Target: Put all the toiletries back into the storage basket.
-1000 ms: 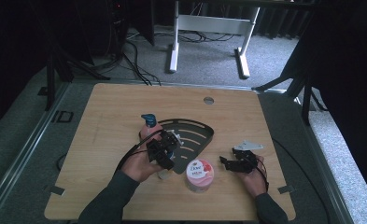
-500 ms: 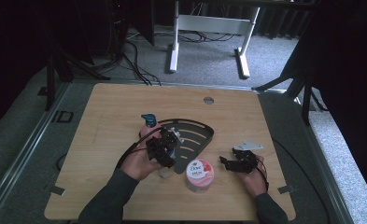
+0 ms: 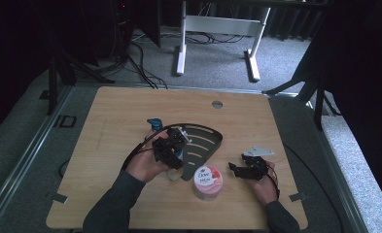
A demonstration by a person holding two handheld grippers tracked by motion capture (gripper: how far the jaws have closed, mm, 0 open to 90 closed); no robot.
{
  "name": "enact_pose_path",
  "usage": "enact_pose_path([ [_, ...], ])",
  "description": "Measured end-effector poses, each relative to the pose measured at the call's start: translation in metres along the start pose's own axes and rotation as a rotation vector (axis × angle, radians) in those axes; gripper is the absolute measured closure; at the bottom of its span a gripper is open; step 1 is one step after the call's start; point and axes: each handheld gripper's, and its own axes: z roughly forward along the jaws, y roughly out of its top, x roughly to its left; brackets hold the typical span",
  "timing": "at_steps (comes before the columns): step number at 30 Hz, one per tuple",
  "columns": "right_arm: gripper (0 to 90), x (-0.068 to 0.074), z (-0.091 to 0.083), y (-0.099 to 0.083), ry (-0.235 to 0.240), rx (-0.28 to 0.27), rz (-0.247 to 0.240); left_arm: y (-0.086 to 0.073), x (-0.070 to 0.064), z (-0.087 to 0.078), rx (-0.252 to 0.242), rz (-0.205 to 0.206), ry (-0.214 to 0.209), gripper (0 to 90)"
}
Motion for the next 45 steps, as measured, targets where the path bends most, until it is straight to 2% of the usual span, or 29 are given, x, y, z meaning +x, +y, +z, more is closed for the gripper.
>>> enact_pose_path([
  [17,28.9,0.0,0.0,0.0,0.001,0.0,0.0,0.014,0.007,-0.003,-0.017,-0.009,0.025,55.0],
  [23,28.9,0.0,0.0,0.0,0.001,-0.001,-0.001,0.019,0.013,-0.002,-0.005,-0.012,0.029,55.1],
  [45,28.9,0.0,0.0,0.0,0.002,-0.001,-0.003,0.039,0.035,-0.002,-0.021,-0.05,0.036,55.0],
])
